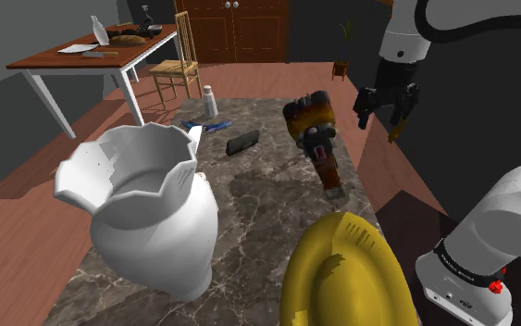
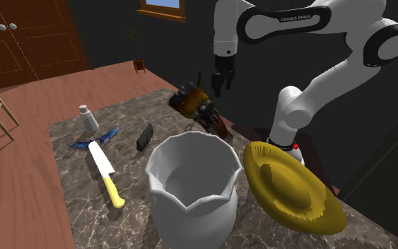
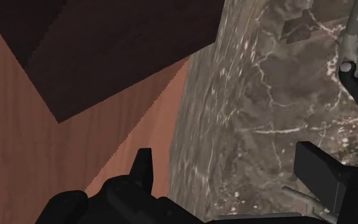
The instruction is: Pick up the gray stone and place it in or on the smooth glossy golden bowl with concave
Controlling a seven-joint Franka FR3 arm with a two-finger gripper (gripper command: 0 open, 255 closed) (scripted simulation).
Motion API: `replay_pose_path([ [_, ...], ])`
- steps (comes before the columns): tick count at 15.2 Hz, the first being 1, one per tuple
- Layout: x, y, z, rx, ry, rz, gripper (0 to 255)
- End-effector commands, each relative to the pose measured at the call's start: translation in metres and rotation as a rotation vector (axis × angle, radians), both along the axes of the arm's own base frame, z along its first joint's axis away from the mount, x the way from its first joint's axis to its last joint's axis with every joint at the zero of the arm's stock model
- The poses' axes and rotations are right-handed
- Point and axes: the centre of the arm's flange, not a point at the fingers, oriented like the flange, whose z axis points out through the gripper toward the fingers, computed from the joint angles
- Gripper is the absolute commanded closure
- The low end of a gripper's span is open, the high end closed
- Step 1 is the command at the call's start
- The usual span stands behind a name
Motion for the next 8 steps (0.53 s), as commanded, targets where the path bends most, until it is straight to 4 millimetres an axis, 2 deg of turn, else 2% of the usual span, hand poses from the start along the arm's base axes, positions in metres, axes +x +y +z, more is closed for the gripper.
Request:
replay_pose_path([
  [1,0.006,0.027,-0.005,0.001,-0.011,-0.082,0],
  [8,0.04,0.107,-0.021,0.0,-0.051,-0.347,0],
])
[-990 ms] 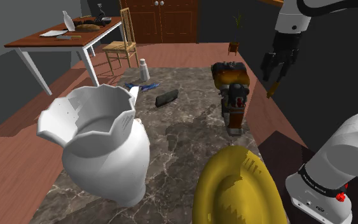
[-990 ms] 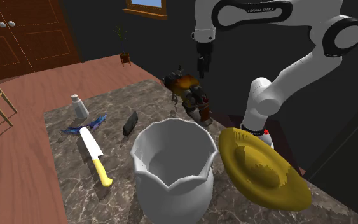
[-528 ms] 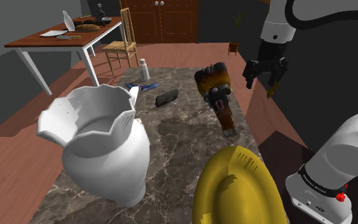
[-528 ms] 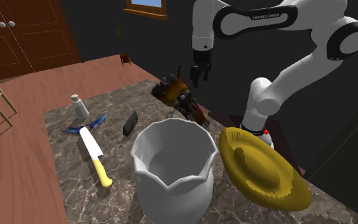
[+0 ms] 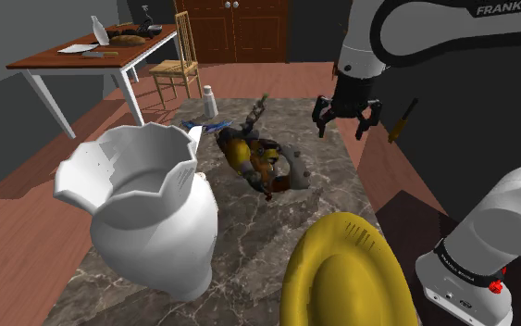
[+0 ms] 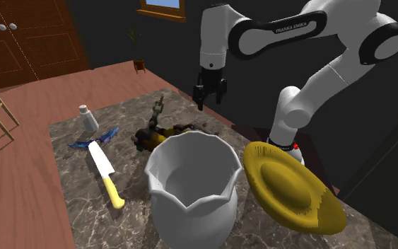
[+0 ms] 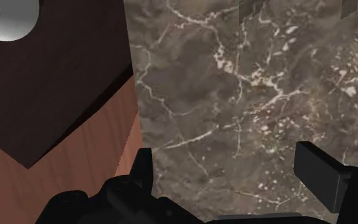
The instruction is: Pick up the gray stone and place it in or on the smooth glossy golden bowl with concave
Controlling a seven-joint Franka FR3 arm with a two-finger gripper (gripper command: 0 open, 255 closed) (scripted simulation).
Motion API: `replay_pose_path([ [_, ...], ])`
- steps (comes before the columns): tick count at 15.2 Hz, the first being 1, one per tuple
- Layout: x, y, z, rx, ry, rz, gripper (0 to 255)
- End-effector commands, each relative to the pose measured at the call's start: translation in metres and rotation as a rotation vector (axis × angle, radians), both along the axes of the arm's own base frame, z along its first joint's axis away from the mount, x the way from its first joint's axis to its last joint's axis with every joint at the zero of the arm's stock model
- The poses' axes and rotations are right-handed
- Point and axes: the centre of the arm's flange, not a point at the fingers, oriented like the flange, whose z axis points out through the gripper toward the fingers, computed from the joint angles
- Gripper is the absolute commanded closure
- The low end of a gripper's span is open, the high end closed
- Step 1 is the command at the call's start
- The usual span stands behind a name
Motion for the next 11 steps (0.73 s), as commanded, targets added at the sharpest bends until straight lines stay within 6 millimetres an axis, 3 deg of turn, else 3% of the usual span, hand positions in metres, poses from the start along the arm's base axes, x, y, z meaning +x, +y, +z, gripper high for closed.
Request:
replay_pose_path([
  [1,0.012,0.023,-0.006,0.002,-0.012,-0.085,0],
  [11,0.099,0.113,-0.026,0.0,-0.069,-0.463,0],
])
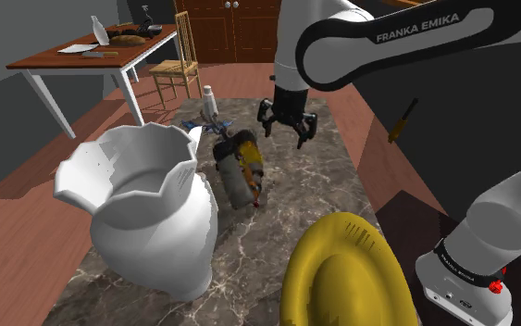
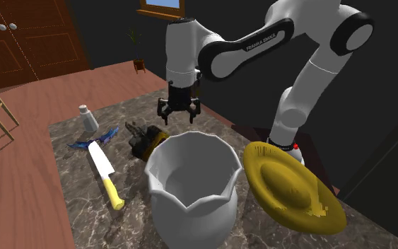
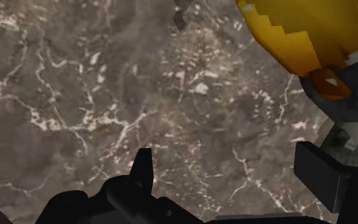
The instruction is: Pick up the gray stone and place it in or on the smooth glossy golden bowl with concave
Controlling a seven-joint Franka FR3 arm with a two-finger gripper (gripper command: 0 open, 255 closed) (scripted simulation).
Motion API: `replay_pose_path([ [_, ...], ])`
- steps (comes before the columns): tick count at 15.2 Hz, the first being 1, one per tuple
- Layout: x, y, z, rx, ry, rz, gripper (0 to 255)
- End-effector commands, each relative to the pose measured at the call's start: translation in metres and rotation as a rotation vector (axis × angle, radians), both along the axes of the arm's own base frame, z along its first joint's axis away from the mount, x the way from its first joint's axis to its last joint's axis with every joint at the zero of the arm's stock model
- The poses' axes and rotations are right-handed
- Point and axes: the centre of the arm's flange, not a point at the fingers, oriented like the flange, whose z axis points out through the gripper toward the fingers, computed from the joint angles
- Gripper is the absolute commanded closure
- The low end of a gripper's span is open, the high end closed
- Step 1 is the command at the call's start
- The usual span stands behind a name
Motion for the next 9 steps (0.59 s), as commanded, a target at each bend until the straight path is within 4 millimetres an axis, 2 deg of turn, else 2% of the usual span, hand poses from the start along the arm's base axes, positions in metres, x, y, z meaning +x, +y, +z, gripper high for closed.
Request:
replay_pose_path([
  [1,0.021,0.015,-0.004,0.003,-0.013,-0.084,0],
  [8,0.101,0.053,-0.014,0.002,-0.053,-0.349,0],
  [9,0.106,0.054,-0.015,0.002,-0.056,-0.367,0],
])
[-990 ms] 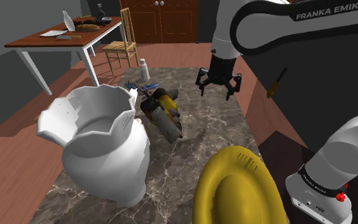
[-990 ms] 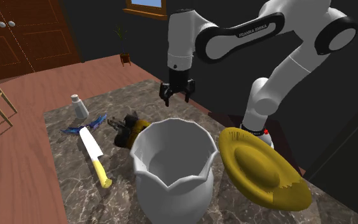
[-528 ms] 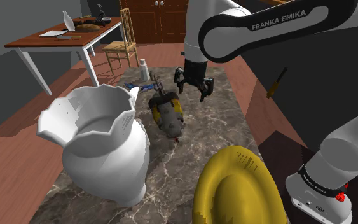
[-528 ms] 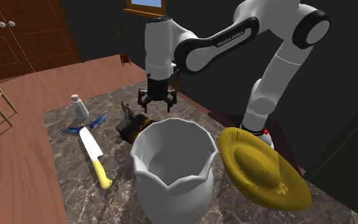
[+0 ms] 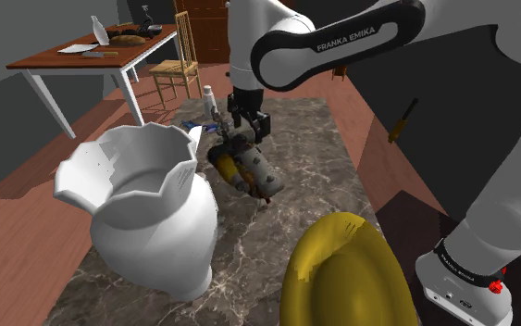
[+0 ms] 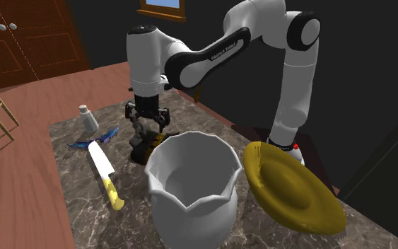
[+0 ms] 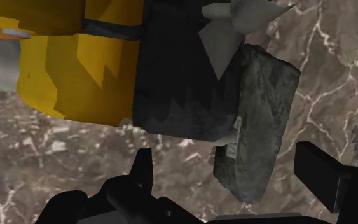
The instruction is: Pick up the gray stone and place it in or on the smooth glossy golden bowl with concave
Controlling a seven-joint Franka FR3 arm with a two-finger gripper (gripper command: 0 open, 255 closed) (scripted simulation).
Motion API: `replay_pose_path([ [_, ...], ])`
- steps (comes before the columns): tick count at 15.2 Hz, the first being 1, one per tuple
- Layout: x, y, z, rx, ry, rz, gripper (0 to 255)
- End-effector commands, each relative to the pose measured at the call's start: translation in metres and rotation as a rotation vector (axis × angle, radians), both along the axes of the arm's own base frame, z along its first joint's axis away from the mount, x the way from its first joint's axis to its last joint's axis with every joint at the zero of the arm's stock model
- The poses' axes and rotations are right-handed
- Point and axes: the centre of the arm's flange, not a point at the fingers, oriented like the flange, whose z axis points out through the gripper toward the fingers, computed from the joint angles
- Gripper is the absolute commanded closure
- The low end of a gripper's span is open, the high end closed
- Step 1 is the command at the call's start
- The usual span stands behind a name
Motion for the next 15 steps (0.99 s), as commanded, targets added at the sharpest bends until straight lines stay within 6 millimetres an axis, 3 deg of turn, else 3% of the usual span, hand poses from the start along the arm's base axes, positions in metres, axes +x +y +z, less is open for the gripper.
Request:
replay_pose_path([
  [1,0.011,0.003,-0.007,-0.001,-0.006,-0.034,0],
  [8,0.016,0.002,-0.041,-0.001,-0.006,-0.034,0],
  [15,0.016,0.002,-0.041,-0.001,-0.006,-0.034,0],
])
